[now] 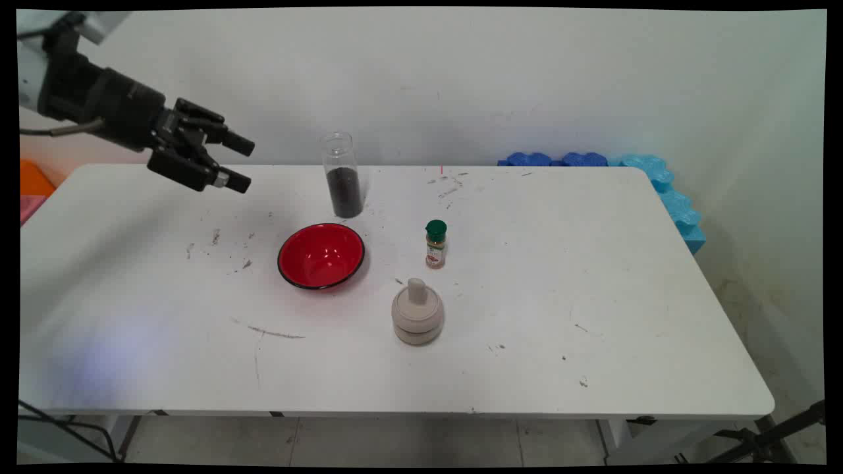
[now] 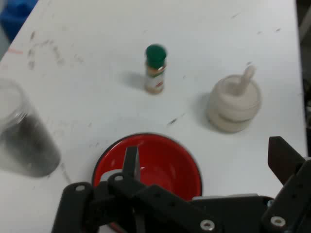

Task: Pick up the black seasoning powder from the table

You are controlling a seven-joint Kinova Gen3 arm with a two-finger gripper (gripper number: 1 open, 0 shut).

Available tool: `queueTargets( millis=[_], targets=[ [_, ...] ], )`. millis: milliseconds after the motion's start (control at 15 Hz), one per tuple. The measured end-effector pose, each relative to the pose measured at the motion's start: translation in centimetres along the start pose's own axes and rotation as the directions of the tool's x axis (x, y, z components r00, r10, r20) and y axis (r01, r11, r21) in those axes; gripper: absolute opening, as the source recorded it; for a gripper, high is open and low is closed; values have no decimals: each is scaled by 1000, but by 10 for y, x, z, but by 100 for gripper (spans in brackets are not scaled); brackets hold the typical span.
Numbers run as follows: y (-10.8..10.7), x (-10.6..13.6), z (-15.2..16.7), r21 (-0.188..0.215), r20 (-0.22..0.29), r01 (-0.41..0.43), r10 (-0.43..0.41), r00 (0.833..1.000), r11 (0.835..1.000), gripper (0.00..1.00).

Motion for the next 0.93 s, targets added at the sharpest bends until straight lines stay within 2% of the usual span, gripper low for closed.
queueTargets(
  millis=[467,933],
  targets=[
    [-17,-31,28,105,4,91,-92,996,990,100],
    [-35,-40,64,204,-38,191,-187,982,960,100]
  ],
)
